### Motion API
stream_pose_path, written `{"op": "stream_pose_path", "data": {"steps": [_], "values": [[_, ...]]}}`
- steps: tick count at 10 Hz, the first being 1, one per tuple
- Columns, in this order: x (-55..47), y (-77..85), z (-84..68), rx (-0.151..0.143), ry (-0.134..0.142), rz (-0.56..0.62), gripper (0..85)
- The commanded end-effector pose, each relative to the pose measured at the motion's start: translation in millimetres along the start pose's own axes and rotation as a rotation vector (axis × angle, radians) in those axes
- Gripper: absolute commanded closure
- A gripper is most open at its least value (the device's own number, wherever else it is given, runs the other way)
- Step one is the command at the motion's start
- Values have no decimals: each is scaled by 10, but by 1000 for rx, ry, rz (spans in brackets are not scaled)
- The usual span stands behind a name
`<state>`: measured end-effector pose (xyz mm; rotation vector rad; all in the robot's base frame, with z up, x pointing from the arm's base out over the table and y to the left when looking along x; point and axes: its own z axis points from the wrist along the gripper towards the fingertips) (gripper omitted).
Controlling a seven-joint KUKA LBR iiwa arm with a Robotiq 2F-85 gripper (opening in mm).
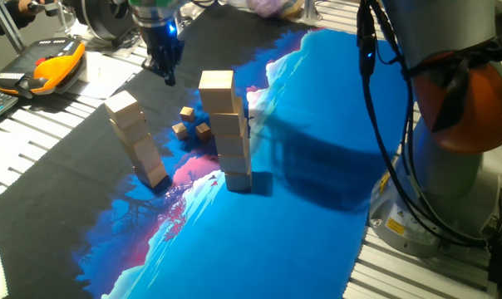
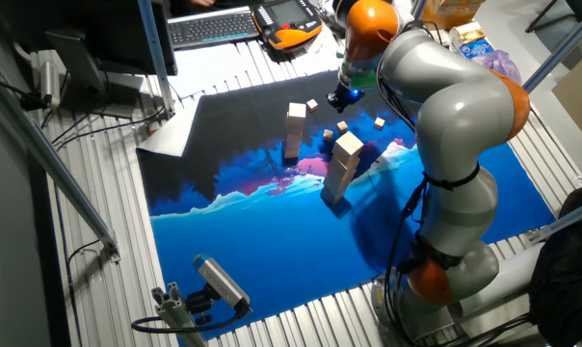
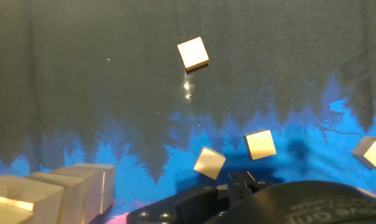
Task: Stack the blocks in a vertical line of five
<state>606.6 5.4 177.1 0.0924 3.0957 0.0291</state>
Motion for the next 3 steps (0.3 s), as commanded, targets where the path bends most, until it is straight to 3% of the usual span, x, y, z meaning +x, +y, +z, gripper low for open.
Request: {"op": "stream_pose_path", "data": {"steps": [1, 3], "values": [[14, 16, -2, -3, 2, 0, 850], [28, 43, 4, -7, -1, 5, 850]]}}
